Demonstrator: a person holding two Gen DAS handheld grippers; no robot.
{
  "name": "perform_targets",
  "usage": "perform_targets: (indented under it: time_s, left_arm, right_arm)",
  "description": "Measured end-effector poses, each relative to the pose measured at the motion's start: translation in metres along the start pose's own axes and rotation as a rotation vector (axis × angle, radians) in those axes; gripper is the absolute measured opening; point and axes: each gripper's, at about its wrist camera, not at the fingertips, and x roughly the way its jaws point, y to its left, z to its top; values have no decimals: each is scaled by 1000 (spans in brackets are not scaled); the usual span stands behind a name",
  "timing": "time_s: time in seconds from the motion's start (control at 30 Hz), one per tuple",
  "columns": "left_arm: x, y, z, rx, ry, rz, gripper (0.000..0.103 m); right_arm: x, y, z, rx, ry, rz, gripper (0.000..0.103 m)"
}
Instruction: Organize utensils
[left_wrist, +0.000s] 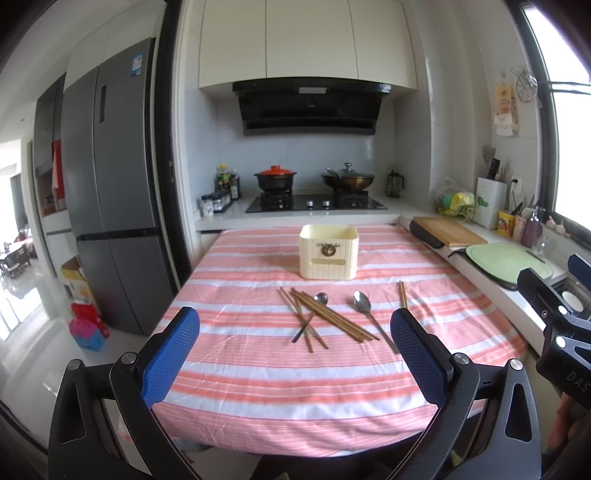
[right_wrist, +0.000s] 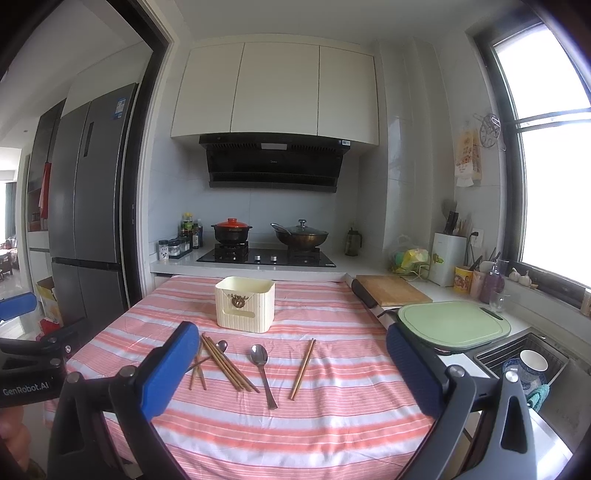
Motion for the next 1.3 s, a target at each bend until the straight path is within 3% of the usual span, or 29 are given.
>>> perform_targets:
  time_s: [1.3]
  left_arm:
    - [5,-1,2,-5,13,-5,103]
  right_arm:
    - [9,5,3,-2,15,2,103]
